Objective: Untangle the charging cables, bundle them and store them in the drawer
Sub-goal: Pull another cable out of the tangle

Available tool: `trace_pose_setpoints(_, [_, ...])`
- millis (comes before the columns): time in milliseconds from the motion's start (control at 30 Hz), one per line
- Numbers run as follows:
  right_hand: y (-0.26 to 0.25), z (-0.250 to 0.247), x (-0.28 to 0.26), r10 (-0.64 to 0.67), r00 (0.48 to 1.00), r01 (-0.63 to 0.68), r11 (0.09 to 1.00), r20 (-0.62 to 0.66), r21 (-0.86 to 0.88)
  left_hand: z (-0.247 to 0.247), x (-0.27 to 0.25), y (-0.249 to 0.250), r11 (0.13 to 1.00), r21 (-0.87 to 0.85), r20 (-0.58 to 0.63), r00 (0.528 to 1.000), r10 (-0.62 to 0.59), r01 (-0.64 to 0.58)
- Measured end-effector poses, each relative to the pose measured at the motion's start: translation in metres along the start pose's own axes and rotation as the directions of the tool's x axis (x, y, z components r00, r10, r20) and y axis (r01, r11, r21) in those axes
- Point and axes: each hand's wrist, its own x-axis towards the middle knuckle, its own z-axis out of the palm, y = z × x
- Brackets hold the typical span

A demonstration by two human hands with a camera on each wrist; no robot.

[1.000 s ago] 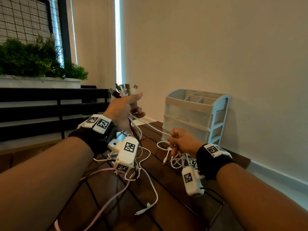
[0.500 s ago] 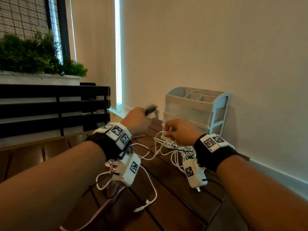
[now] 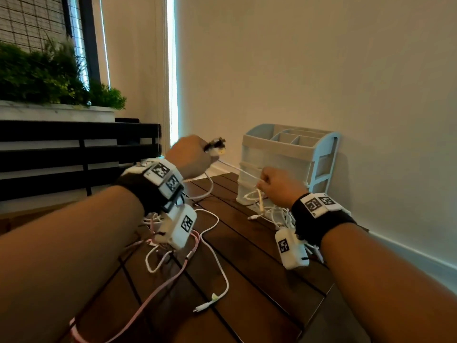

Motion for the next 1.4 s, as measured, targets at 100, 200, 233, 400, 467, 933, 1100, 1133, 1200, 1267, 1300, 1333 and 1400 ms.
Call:
trace_pose_setpoints(100, [0.003, -0.001, -0.002, 0.01, 0.998, -0.008, 1.0, 0.06, -0.024, -0.017, 0.007, -0.011, 0.999, 0.04, -0.072, 0.997, -0.018, 0.021])
trace_pose_setpoints(200, [-0.004, 0.007, -0.009, -0.013, 0.984, 0.022, 0.999, 0.177, -0.049, -0.025, 0.008, -0.017, 0.998, 0.039, -0.145, 0.989, -0.043, 0.049])
trace_pose_setpoints(233, [-0.005, 0.006, -0.008, -0.013, 0.986, 0.019, 0.999, 0.169, -0.036, -0.026, 0.007, -0.019, 0.996, 0.058, -0.158, 0.986, -0.058, 0.068])
trace_pose_setpoints(400, [-0.014, -0.014, 0.0, -0.008, 1.0, 0.003, 0.937, 0.011, 0.35, -0.022, -0.001, -0.028, 0.941, 0.32, -0.153, 0.986, -0.067, 0.113])
trace_pose_setpoints(467, [-0.025, -0.014, 0.0, -0.074, 0.996, 0.061, 0.973, 0.049, 0.224, -0.013, -0.006, -0.016, 0.959, 0.278, -0.138, 0.99, -0.015, 0.053])
trace_pose_setpoints(933, [-0.02, 0.01, -0.004, -0.082, 0.969, 0.074, 0.996, 0.232, 0.042, 0.031, -0.012, 0.015, 0.996, -0.012, 0.064, 0.994, 0.083, -0.083])
trace_pose_setpoints(1100, [0.013, 0.011, -0.015, 0.164, 0.947, -0.124, 0.98, 0.276, -0.157, 0.0, -0.002, -0.003, 0.979, -0.197, -0.036, 0.997, -0.063, 0.055])
trace_pose_setpoints(1133, [0.019, 0.011, -0.016, 0.175, 0.954, -0.142, 0.979, 0.245, -0.147, -0.005, 0.0, -0.006, 0.971, -0.228, -0.048, 0.995, -0.086, 0.073])
trace_pose_setpoints(1200, [0.022, 0.011, -0.018, 0.182, 0.965, -0.158, 0.978, 0.188, -0.133, -0.013, 0.003, -0.009, 0.957, -0.277, -0.074, 0.991, -0.109, 0.084])
trace_pose_setpoints(1267, [0.023, 0.009, -0.018, 0.187, 0.959, -0.149, 0.972, 0.214, -0.182, -0.021, 0.006, -0.01, 0.938, -0.332, -0.125, 0.981, -0.146, 0.097])
trace_pose_setpoints(1300, [0.022, 0.007, -0.019, 0.205, 0.947, -0.15, 0.963, 0.248, -0.223, -0.026, 0.007, -0.01, 0.925, -0.365, -0.157, 0.973, -0.171, 0.104])
trace_pose_setpoints(1333, [0.021, 0.005, -0.02, 0.226, 0.933, -0.15, 0.951, 0.279, -0.27, -0.032, 0.007, -0.01, 0.912, -0.397, -0.183, 0.965, -0.19, 0.104])
trace_pose_setpoints(1400, [0.016, -0.002, -0.02, 0.265, 0.918, -0.148, 0.919, 0.295, -0.366, -0.039, 0.008, -0.011, 0.898, -0.43, -0.199, 0.961, -0.193, 0.091])
